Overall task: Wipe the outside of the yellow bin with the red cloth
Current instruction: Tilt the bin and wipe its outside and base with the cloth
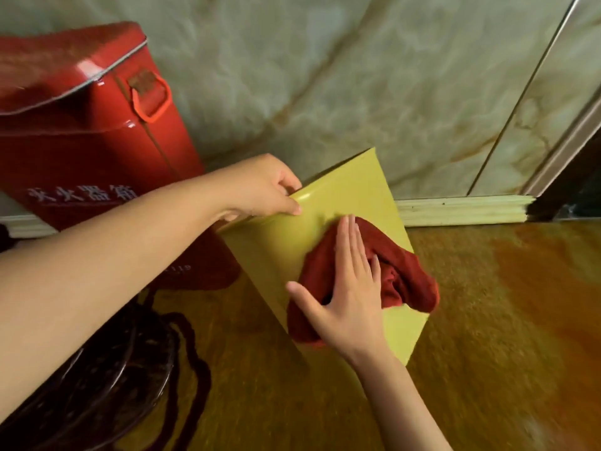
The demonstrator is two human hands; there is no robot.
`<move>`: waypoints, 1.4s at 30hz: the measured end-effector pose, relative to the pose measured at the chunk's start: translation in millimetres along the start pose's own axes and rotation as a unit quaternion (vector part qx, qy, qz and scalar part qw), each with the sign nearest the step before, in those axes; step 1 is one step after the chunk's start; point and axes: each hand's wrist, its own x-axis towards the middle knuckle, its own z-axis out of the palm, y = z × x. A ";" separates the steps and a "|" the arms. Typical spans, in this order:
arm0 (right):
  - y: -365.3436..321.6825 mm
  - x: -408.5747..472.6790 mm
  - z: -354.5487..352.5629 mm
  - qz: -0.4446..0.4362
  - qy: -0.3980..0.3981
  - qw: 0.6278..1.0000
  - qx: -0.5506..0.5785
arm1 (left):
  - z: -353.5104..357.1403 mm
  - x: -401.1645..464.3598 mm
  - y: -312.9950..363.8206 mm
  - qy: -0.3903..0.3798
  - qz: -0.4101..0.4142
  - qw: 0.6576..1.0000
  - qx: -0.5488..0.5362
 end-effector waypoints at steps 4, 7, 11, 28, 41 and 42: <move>-15.5 10.0 -13.9 -0.025 0.026 0.993 -0.112 | 3.2 3.2 12.6 -0.044 0.005 0.999 -0.018; -1.4 16.1 -33.8 0.035 0.007 0.997 -0.075 | -5.8 -3.8 2.5 -0.135 0.041 0.988 -0.061; 11.0 34.5 -38.5 0.060 -0.060 0.996 -0.026 | -20.4 -15.2 -32.8 -0.126 0.072 0.987 0.064; 6.0 48.6 -31.1 -0.016 0.067 0.989 -0.133 | -25.5 23.1 19.9 -0.053 0.083 0.995 -0.025; 108.9 14.0 -44.7 0.317 0.254 0.901 0.152 | 1.2 -11.0 -7.2 -0.034 0.129 0.991 0.021; 108.4 13.1 -48.5 0.348 0.277 0.874 0.194 | 3.5 -8.7 -4.9 -0.032 0.136 0.990 0.034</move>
